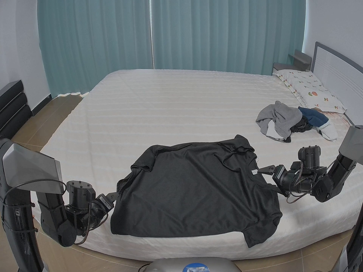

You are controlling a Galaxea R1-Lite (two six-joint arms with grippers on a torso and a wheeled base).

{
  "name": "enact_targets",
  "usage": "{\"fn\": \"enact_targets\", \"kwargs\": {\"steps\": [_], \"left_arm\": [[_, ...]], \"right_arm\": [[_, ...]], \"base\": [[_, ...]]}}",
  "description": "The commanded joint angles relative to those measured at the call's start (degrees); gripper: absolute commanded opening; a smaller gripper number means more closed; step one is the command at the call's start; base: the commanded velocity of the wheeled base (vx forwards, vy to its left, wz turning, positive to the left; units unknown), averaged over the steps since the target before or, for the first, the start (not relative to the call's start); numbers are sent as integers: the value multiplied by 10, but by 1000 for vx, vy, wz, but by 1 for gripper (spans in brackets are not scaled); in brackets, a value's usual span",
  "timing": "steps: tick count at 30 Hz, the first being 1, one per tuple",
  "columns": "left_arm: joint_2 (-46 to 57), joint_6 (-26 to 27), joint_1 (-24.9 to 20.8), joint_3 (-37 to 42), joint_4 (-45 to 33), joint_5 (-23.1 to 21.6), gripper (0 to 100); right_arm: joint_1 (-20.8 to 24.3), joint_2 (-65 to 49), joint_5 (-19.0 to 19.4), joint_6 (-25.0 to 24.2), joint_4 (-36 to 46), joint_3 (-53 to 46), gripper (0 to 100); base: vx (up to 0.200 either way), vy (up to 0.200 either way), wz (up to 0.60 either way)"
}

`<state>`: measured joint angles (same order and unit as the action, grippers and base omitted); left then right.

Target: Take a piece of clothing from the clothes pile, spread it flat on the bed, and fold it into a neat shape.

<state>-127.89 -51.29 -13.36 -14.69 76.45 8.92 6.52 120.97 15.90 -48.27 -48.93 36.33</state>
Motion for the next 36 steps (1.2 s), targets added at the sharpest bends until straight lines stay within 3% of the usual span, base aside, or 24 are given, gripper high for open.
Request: {"fn": "enact_targets", "kwargs": {"steps": [1,15,20,28,36], "left_arm": [[2,-8,0,-7,0,2,100],[5,-28,-5,-32,1,1,100],[13,-45,-6,-78,0,5,100],[13,-20,-7,-158,-10,5,100],[-33,-5,-74,-274,-53,-15,100]], "right_arm": [[2,15,0,-11,-17,-5,100],[13,40,0,-29,-48,-16,100],[13,49,2,-79,-64,-13,100],[15,87,2,-101,-151,-35,100],[21,113,9,-101,-257,-83,100]], "base": [[0,0,0],[86,0,0],[0,0,0],[0,0,0],[0,0,0]]}}
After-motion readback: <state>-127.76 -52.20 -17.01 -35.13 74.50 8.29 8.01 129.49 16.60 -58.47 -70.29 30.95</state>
